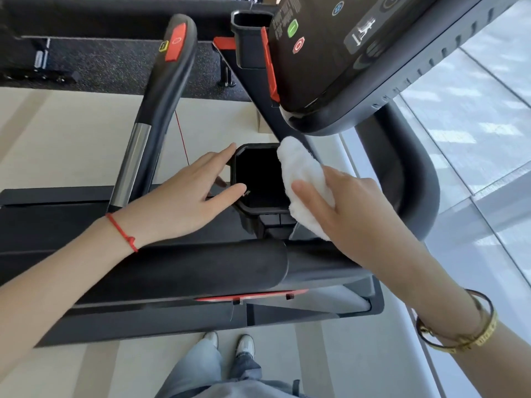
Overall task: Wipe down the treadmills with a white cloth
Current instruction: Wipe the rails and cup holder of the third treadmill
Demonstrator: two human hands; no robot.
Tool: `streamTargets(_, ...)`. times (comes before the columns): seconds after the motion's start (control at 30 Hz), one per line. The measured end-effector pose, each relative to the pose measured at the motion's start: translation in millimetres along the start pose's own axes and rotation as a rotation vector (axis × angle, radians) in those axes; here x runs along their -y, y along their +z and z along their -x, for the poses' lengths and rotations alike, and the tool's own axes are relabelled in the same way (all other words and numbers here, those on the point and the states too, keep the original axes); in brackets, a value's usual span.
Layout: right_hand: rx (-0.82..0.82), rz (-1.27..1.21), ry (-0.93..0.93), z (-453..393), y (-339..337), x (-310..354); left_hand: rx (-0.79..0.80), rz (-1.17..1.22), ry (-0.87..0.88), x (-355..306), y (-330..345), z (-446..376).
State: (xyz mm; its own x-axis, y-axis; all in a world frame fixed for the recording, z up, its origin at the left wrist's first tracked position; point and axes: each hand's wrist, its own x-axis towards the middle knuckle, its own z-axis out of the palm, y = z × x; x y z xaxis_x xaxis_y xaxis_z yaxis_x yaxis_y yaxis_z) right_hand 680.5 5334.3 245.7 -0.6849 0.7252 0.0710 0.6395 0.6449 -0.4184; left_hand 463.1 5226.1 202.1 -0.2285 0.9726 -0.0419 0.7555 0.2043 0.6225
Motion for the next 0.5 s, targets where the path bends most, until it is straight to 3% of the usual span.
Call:
streamTargets(0.23,0.041,0.097,-0.267,13.3,16.2,41.4,0.025,-0.035,-0.026,6.3,-4.7,36.9)
streamTargets(0.5,-0.083,0.142,-0.16,-1.3,33.3,59.8,-0.108,-0.083,0.014,13.1,-11.0,73.1)
